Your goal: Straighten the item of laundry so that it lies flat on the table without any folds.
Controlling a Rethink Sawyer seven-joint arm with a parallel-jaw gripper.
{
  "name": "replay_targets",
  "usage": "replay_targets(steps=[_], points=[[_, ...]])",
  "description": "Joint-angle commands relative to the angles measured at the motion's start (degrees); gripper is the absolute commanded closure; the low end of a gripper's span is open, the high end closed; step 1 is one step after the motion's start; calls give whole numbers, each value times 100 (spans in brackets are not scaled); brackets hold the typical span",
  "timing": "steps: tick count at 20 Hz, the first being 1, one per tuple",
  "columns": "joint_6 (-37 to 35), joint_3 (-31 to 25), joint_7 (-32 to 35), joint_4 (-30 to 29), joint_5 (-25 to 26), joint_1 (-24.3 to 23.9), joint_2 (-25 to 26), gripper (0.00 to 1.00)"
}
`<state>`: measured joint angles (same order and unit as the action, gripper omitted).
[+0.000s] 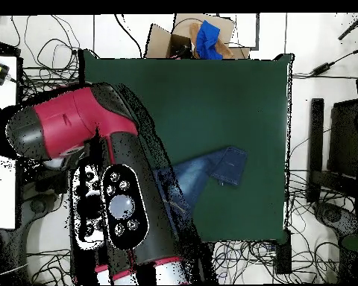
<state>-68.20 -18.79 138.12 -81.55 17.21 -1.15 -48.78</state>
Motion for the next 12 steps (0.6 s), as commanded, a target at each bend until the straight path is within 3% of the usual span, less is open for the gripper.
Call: replay_targets(steps=[1, 7, 12], points=[[17, 623, 996, 49, 87, -216, 362, 100], [412, 540, 332, -16, 117, -545, 444, 100], [540, 442, 199, -93, 198, -662, 424, 100]])
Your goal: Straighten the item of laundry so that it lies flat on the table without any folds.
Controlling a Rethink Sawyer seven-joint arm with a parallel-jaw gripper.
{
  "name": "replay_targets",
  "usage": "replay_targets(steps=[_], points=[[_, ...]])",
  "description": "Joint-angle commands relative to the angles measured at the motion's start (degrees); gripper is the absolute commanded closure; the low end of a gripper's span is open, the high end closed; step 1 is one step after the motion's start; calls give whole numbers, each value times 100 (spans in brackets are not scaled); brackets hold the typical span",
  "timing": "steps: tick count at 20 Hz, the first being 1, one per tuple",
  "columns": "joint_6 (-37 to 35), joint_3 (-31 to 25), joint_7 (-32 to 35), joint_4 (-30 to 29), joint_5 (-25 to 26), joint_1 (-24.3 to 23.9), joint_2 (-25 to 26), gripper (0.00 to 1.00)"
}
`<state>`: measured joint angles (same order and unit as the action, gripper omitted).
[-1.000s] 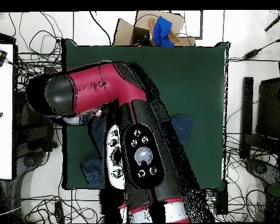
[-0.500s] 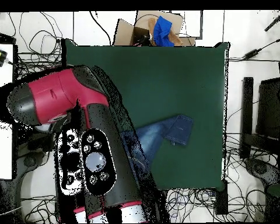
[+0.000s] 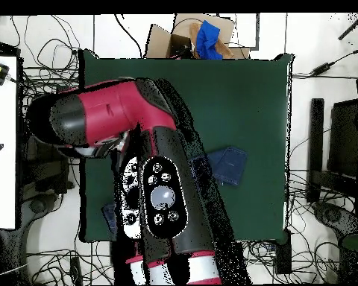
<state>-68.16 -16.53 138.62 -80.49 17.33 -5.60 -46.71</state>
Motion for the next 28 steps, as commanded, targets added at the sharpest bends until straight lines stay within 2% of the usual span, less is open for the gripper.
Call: replay_targets(steps=[1, 5, 6, 18, 22, 28], points=[[541, 192, 139, -180, 187, -231, 223, 100], [563, 159, 150, -178, 214, -267, 215, 100], [555, 150, 145, -171, 220, -275, 217, 0], [793, 145, 33, -398, 251, -389, 117, 0], [1656, 128, -4, -838, 326, -561, 58, 0], [3141, -45, -567, -1368, 715, -1044, 119, 0]])
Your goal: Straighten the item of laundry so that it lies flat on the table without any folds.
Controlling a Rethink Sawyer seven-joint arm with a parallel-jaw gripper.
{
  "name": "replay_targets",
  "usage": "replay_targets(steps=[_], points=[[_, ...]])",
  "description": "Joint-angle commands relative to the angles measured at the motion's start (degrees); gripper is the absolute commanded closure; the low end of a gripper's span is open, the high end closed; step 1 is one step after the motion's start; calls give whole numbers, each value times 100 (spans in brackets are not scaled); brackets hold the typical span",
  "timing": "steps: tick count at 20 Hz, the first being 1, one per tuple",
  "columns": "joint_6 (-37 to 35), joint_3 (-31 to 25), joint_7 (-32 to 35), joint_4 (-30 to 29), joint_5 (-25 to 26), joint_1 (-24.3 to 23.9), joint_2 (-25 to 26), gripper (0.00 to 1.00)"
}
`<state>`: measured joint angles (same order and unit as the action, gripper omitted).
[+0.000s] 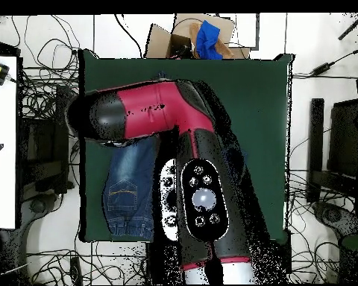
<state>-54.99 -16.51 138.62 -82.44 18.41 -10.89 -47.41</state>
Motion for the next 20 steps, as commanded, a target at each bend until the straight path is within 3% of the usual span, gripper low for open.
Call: replay_targets(steps=[1, 4, 8, 14, 20], points=[[1895, -47, -603, -1165, 652, -532, 206, 0], [2175, -122, -757, -1249, 721, -698, 248, 0], [2460, -976, -1726, -1750, 488, -1757, 331, 0], [2037, -1800, -3028, -2215, 623, -3185, 454, 0], [1970, -2202, -3766, -2395, 821, -4009, 757, 0]])
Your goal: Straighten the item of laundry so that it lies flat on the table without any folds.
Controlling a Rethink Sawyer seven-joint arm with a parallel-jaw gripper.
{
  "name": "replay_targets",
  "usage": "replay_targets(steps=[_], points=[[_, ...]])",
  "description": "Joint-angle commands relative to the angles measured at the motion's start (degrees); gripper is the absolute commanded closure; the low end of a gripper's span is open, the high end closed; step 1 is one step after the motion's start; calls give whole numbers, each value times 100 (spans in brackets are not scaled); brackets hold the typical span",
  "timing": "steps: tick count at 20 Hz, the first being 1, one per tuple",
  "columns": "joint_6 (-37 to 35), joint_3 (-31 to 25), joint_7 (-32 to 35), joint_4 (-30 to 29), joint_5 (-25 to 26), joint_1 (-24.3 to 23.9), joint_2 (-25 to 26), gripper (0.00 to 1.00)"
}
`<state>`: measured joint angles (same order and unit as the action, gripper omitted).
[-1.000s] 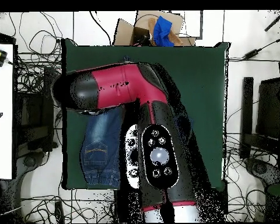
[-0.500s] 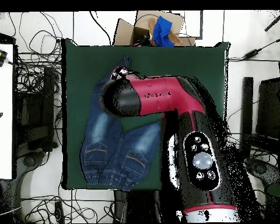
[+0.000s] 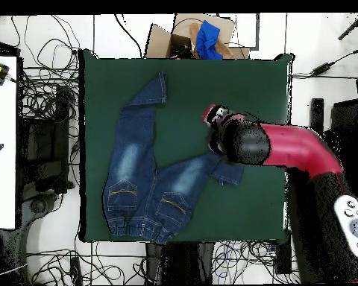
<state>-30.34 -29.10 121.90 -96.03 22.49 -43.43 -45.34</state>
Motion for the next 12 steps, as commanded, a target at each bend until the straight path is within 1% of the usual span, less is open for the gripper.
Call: replay_targets(steps=[1, 7, 10, 12], points=[[-494, -963, -2161, -1032, 432, -805, 602, 0], [-514, -914, -2520, -994, 400, -829, 717, 0], [-469, -880, -2798, -952, 438, -912, 878, 0], [-282, -864, -2973, -927, 556, -1011, 1081, 0]])
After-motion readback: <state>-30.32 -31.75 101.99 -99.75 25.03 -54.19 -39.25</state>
